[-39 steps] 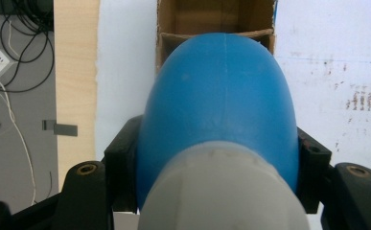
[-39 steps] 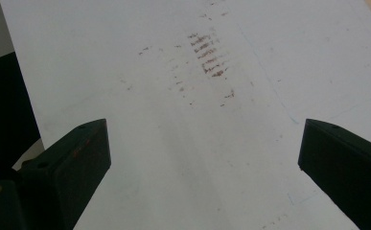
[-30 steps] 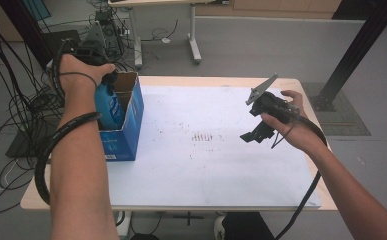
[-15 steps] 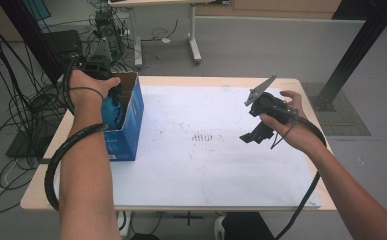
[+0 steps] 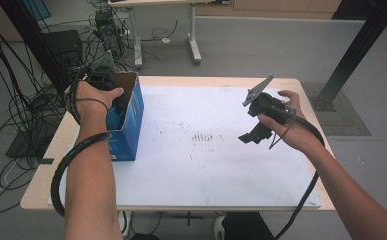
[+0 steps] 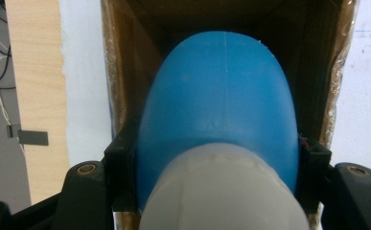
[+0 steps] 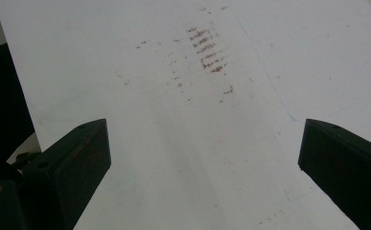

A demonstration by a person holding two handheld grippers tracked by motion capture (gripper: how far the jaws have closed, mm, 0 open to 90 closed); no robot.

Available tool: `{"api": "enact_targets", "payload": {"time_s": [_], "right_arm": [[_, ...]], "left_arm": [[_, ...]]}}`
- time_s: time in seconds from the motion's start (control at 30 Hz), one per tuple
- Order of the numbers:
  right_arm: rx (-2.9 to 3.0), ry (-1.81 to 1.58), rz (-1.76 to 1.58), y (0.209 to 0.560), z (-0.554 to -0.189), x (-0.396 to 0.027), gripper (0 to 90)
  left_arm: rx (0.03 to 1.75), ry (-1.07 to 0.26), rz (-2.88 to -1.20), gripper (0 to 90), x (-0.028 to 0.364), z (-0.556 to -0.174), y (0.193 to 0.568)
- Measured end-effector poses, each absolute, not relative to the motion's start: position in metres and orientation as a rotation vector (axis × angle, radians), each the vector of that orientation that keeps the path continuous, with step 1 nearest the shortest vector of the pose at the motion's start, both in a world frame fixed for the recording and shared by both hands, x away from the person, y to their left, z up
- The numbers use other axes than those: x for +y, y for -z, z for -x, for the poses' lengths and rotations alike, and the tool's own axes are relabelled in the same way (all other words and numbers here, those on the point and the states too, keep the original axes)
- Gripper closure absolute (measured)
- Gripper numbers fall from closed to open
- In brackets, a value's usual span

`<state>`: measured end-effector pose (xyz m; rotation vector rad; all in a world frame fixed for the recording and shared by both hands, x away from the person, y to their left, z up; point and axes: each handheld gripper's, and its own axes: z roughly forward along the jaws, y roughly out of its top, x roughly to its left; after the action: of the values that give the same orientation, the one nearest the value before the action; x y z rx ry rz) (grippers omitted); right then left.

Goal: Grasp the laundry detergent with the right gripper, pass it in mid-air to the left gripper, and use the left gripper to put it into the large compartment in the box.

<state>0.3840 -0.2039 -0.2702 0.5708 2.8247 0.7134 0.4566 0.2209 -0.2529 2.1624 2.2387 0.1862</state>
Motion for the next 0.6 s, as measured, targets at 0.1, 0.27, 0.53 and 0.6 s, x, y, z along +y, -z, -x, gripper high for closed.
{"api": "enact_targets", "payload": {"time_s": [0.1,0.27,0.53,0.6], "right_arm": [[2.829,-0.706,-0.57,0.271,-0.384,-0.203,4.1],[2.826,-0.707,-0.572,0.27,-0.384,-0.204,4.0],[2.824,-0.706,-0.581,0.273,-0.385,-0.207,4.1],[2.827,-0.701,-0.583,0.273,-0.385,-0.208,4.1]], "left_arm": [[2.236,-0.184,-2.165,37.2,0.22,-0.457,0.256],[2.229,-0.188,-2.182,37.2,0.219,-0.457,0.262],[2.243,-0.18,-2.203,37.2,0.218,-0.457,0.274],[2.244,-0.188,-2.195,37.1,0.219,-0.457,0.276]]}}
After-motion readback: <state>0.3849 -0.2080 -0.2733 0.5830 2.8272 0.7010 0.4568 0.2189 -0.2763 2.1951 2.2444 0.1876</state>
